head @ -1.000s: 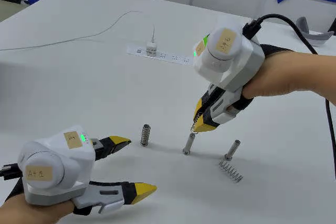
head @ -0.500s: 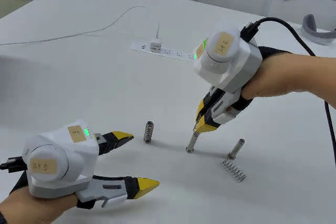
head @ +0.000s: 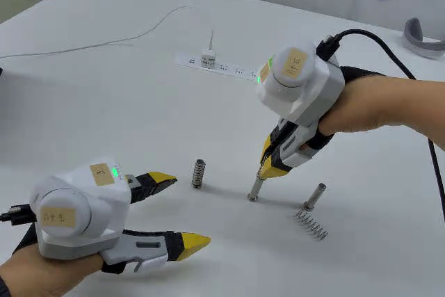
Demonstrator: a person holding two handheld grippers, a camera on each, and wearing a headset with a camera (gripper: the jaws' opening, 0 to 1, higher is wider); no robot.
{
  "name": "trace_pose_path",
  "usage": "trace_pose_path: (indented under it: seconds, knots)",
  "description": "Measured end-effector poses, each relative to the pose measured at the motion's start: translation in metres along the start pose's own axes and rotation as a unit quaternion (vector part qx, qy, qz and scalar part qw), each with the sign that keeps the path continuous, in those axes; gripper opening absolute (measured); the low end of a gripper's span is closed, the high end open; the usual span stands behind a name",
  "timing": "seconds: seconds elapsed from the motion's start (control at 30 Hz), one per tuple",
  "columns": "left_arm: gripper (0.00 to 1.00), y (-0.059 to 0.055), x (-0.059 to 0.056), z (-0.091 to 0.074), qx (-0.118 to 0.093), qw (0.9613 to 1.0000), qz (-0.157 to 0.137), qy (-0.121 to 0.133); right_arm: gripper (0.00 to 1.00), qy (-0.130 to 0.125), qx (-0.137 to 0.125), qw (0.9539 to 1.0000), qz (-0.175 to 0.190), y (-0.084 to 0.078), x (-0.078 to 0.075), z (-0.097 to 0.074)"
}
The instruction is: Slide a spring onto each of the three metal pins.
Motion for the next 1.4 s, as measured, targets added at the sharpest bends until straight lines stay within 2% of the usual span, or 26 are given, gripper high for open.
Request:
trace_pose_path:
  seconds: [0.83, 1.4]
  knots:
    - [0.64, 0.001, 0.001, 0.002, 0.0, 1.0, -0.002, 0.0, 0.13, 0.009, 0.023, 0.9997, 0.003, -0.007, -0.001, 0.035]
    - [0.65, 0.002, 0.003, 0.003, 0.0, 1.0, -0.005, 0.001, 0.13, 0.006, 0.029, 0.9995, 0.008, -0.01, -0.003, 0.048]
Point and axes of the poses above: the centre of the closed fingertips' face, and the gripper's own axes: z roughly forward along the fingers, x roughly to its left, y roughly out of its top, the point moved 5 cm from there along -z, roughly backward along the fingers, and after that the axes turned 12 degrees about -z, right-handed, at the moved point
